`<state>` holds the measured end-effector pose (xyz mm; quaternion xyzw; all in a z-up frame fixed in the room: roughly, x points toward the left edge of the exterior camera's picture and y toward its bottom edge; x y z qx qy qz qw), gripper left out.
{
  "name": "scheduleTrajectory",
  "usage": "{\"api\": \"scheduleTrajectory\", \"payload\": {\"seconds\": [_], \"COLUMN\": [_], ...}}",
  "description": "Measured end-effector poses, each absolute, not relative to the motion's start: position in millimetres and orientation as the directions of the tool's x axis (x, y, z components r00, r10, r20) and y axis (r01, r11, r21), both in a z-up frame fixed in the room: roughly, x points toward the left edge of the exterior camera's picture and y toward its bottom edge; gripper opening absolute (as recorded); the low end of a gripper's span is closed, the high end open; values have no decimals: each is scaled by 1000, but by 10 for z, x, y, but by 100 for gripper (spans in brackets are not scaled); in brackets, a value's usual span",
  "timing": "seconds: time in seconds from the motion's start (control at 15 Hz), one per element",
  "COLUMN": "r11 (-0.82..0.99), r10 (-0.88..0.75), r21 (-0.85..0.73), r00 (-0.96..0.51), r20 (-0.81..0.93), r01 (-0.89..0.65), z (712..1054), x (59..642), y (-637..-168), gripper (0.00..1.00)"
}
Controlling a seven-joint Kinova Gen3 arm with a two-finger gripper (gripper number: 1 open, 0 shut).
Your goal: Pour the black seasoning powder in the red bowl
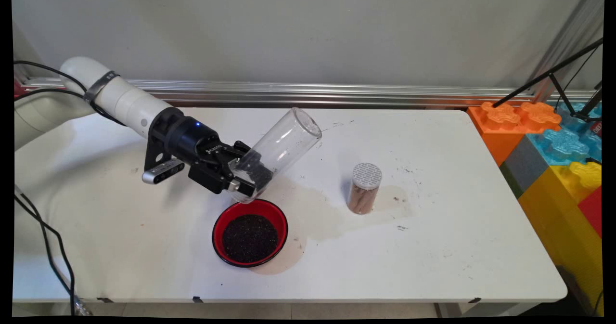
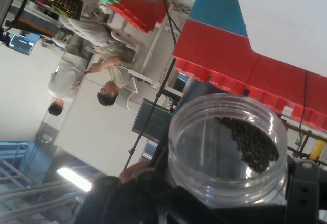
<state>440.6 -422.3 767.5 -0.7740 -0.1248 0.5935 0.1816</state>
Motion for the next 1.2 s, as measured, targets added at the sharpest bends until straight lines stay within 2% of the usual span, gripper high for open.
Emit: {"api": "scheduleTrajectory", "payload": {"seconds": [1.2], "r11": [-931], "r10": [323], "r21": [-358], "r00": [296], "r20": [-899], "r01": [-72], "z": [7658], "x": [4417], "y": [-4173], "gripper": [0]}}
